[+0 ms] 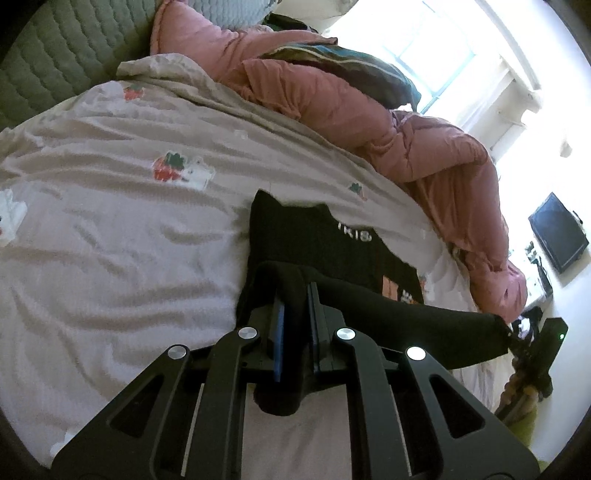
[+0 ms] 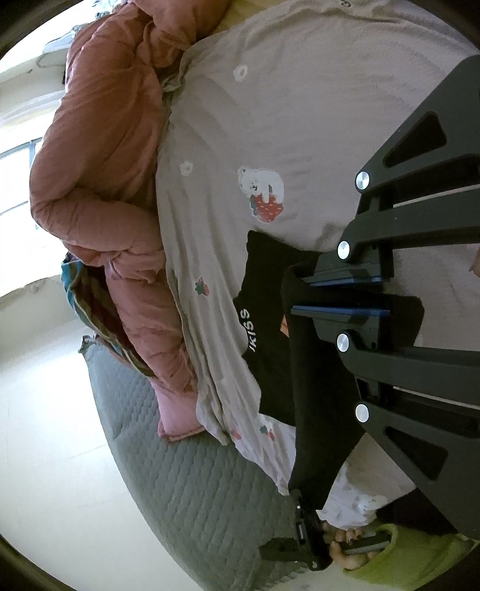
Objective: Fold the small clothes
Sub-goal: 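Lift the hem with both tools and fold it toward the collar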
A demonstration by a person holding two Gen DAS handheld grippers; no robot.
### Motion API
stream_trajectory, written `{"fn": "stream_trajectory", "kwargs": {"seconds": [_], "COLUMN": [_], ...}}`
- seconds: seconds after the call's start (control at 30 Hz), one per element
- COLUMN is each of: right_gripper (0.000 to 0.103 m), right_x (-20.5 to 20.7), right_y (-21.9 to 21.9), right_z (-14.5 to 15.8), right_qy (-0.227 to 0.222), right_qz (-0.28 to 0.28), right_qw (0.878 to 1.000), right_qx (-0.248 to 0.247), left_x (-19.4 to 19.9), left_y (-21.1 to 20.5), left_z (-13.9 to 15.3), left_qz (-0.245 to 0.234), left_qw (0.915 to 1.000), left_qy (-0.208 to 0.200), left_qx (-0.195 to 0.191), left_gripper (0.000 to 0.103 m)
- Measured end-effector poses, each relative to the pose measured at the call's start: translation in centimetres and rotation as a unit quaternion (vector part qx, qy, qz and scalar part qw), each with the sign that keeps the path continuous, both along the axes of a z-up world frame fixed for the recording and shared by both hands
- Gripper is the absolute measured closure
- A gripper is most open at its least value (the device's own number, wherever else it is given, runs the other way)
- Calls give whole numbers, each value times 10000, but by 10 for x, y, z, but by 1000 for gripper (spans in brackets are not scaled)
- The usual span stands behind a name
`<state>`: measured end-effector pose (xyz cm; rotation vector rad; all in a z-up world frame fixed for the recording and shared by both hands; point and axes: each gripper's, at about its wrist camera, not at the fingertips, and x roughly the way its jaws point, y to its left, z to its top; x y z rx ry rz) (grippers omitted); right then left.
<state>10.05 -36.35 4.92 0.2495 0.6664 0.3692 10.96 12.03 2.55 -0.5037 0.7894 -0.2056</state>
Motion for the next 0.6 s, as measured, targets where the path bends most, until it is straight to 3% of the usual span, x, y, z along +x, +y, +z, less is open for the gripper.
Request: {"fn": "stream_trajectory", "kwargs": {"seconds": [0.6], "right_gripper": [95], "right_x": [91], "right_y": [7], "right_z": [-34], "right_qy": [598], "right_qz": [-361], "right_qw": [9973], "right_qx": [-239], "left_x": [84], "left_y": [-1], "left_z": [-24], "left_qz": [111], "left_qw": [9997], "left_qy": [189], "left_qx": [-88], "left_gripper": [99]}}
